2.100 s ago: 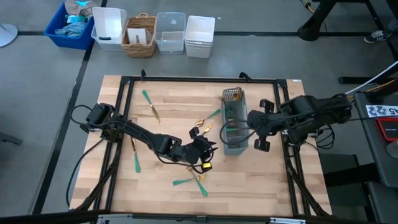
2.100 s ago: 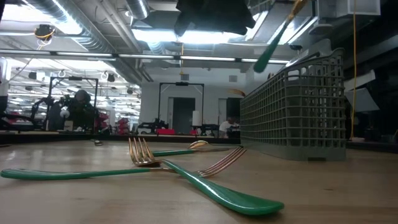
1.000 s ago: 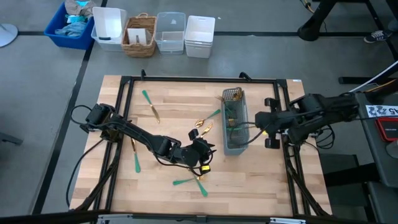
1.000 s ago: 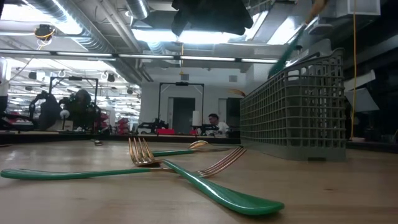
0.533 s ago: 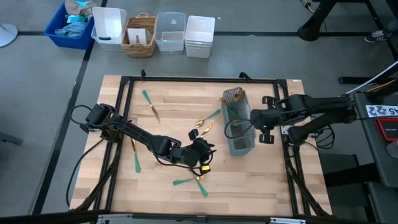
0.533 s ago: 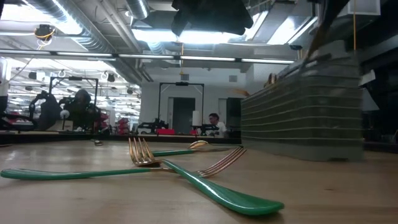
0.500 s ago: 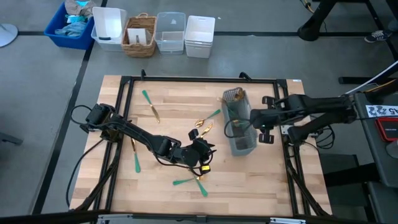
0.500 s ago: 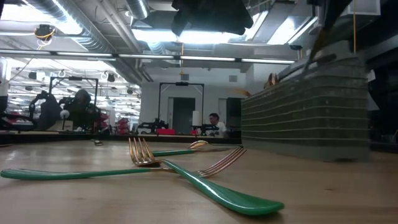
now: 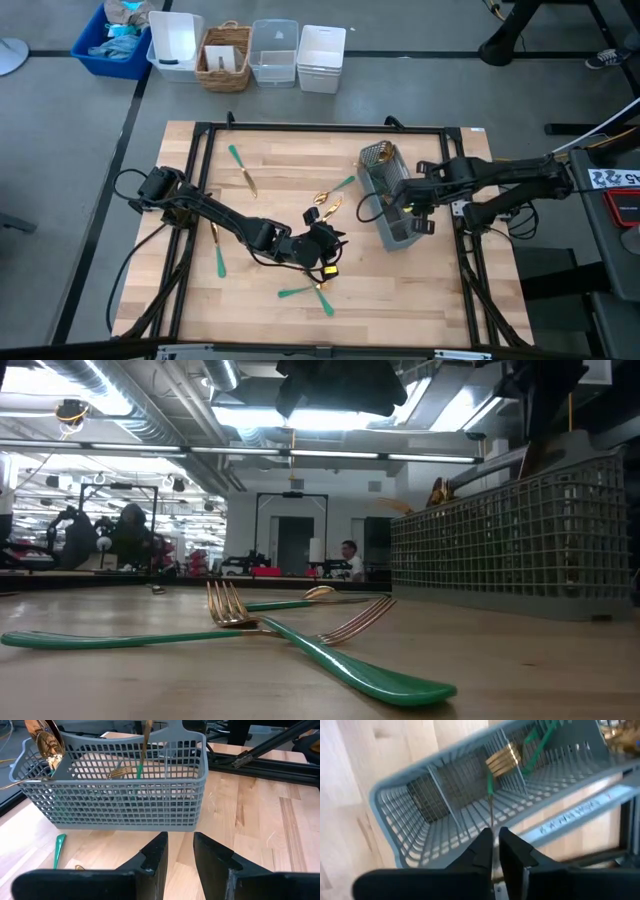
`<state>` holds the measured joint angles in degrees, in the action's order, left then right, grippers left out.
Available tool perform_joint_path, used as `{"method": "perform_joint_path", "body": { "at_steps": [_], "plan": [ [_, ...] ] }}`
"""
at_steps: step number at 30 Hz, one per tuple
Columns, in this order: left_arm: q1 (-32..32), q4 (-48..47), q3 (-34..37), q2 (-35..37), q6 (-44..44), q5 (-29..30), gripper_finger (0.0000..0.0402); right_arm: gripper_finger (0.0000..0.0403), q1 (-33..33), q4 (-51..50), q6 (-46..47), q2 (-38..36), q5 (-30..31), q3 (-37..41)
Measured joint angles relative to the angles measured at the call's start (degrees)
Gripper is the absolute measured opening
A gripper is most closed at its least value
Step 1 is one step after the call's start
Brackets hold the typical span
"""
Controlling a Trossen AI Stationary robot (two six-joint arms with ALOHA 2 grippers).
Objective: Sort silverware
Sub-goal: Put the bottom right knife into the bottom section of the basket, then put the bottom fork in the middle section of the basket
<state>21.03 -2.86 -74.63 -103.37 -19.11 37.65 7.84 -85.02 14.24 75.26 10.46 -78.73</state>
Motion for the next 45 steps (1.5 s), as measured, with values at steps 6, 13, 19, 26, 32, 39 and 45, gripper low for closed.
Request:
{"method": "perform_joint_path", "body": {
  "at_steps": [6,13,19,26,32,39,45],
  "plan": [
    [0.0,0.0,0.0,0.0,-0.7,0.0,0.0086,0.0086,0.0,4.1,0.0,0.0,-0.6,0.2],
    [0.0,-6.1,-0.1,0.2,-7.6,-1.3,0.0086,0.0118,0.0,4.0,0.0,0.0,-1.1,0.2],
    [0.1,-18.6,-0.1,0.7,-14.2,-12.5,0.0086,0.0119,0.0,4.2,0.0,0.0,-3.2,0.2],
    [1.4,-34.4,-0.1,0.6,-30.5,-22.9,0.0086,0.0119,0.0,4.4,0.0,0.0,-3.7,0.2],
    [1.9,-45.4,0.2,0.5,-42.4,-23.1,0.0086,0.0119,0.0,4.4,0.0,0.0,-3.7,0.0],
    [0.0,-39.5,5.6,0.5,-42.4,-25.3,0.0086,0.0119,0.0,4.4,0.0,0.1,-3.7,-5.0],
    [-2.0,-34.3,7.7,0.5,-38.9,-27.0,0.0086,0.0119,0.0,5.3,0.0,0.0,-3.7,-9.6]
  ]
}}
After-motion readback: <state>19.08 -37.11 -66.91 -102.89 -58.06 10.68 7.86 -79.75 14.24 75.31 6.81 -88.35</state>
